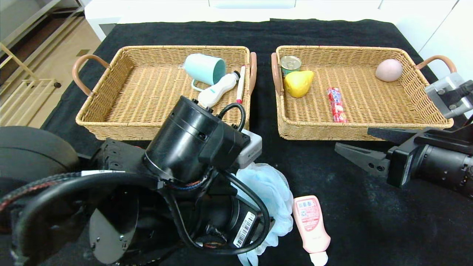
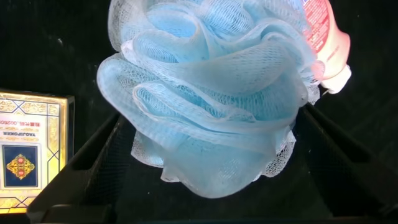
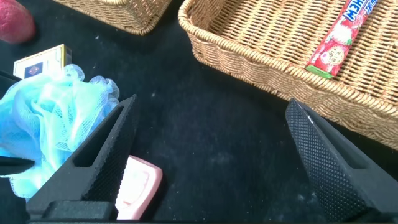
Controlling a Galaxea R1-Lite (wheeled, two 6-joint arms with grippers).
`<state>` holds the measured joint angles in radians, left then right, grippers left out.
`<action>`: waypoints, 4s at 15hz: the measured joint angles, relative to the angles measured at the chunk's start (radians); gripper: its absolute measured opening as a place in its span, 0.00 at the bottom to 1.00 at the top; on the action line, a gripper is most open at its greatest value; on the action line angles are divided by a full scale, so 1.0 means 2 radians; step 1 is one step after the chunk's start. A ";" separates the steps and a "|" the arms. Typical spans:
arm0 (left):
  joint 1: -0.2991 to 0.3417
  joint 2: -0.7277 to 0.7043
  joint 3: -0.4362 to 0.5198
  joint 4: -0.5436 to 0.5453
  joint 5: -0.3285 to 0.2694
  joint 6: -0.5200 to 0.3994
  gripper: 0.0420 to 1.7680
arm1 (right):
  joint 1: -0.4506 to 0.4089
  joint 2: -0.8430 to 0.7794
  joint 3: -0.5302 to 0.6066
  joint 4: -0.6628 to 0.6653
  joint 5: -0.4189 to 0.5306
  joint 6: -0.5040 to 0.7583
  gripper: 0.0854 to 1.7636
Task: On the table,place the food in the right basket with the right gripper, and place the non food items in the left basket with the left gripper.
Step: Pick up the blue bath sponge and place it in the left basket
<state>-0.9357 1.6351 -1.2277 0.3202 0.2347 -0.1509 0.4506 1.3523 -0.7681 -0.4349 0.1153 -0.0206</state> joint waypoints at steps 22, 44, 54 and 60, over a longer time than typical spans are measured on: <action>0.003 -0.011 -0.004 0.004 0.003 -0.002 0.06 | 0.004 0.001 0.003 -0.002 0.001 0.000 0.97; 0.242 -0.065 -0.160 -0.049 -0.032 -0.004 0.06 | 0.040 -0.014 0.016 0.001 -0.008 0.000 0.97; 0.287 0.034 -0.274 -0.049 -0.028 -0.002 0.06 | 0.037 -0.019 0.015 0.002 -0.008 -0.001 0.97; 0.291 0.055 -0.282 -0.049 -0.027 -0.003 0.10 | 0.034 -0.018 0.014 0.002 -0.007 -0.001 0.97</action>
<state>-0.3530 1.7443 -1.7923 0.2221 0.1809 -0.1562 0.5185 1.3157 -0.7394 -0.4315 0.1015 -0.0221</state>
